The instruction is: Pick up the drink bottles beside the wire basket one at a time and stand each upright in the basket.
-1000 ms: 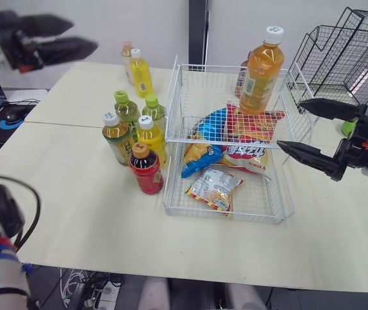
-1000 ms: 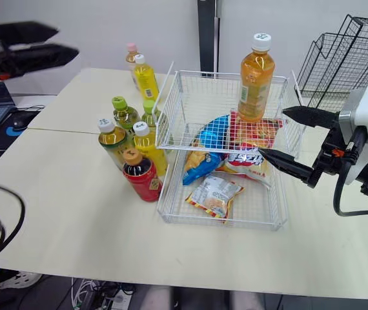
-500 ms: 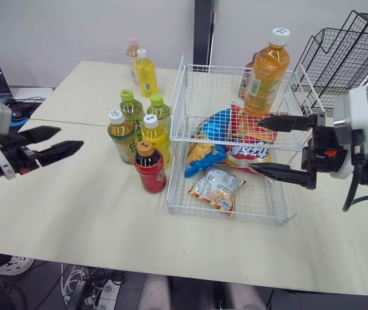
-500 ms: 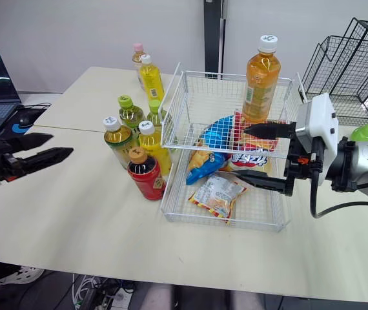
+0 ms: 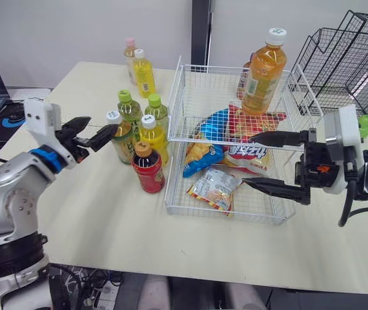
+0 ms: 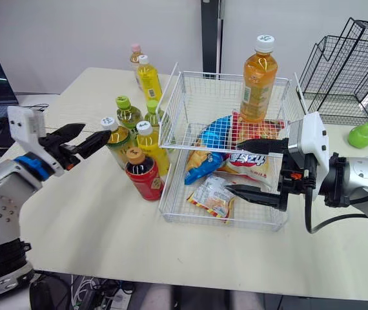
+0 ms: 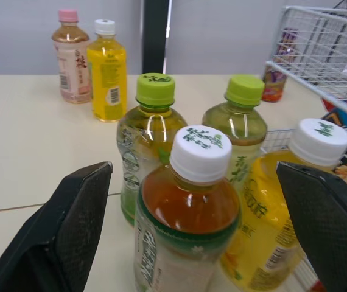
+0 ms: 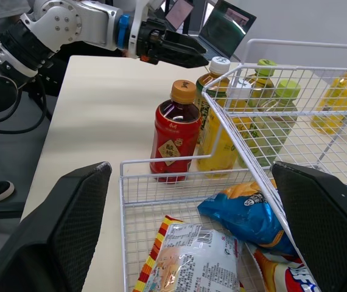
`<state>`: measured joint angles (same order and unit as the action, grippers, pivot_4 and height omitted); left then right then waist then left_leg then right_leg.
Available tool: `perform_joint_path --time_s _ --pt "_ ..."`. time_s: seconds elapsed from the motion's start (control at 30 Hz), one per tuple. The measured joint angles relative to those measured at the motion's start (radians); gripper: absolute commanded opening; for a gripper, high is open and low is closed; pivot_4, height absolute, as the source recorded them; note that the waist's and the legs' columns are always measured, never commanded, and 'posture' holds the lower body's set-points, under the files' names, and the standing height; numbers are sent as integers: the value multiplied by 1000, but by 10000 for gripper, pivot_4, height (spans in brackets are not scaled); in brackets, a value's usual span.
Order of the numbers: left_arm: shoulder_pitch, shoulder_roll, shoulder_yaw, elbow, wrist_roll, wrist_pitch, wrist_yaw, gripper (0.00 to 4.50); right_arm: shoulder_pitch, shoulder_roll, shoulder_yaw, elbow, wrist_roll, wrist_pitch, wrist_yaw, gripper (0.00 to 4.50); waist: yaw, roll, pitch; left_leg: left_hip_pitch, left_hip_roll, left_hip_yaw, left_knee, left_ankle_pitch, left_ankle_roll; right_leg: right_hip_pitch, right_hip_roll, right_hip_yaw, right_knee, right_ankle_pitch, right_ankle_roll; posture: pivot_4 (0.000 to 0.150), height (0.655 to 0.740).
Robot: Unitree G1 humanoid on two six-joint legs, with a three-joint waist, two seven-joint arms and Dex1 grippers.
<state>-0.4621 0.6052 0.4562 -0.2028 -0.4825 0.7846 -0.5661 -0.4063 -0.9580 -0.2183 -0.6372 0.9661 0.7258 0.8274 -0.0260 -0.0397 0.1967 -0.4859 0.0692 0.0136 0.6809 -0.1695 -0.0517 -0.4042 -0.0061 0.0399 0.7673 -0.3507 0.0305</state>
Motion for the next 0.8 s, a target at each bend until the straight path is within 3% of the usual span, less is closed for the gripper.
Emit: perform_joint_path --time_s 0.3,0.8 --pt "-94 -20 -103 75 56 -55 115 44629 5 -1 -10 -9 1 0 0 45000 -1 0 0 0 -1 0 0 0 0 0 -1 0 0 0 0 1500 6732" --pt "-99 -18 -158 90 62 -45 134 44629 13 -1 -35 -18 23 0 -5 45000 0 0 0 0 -2 -1 0 0 0 0 -1 0 0 0 0 1500 6732"
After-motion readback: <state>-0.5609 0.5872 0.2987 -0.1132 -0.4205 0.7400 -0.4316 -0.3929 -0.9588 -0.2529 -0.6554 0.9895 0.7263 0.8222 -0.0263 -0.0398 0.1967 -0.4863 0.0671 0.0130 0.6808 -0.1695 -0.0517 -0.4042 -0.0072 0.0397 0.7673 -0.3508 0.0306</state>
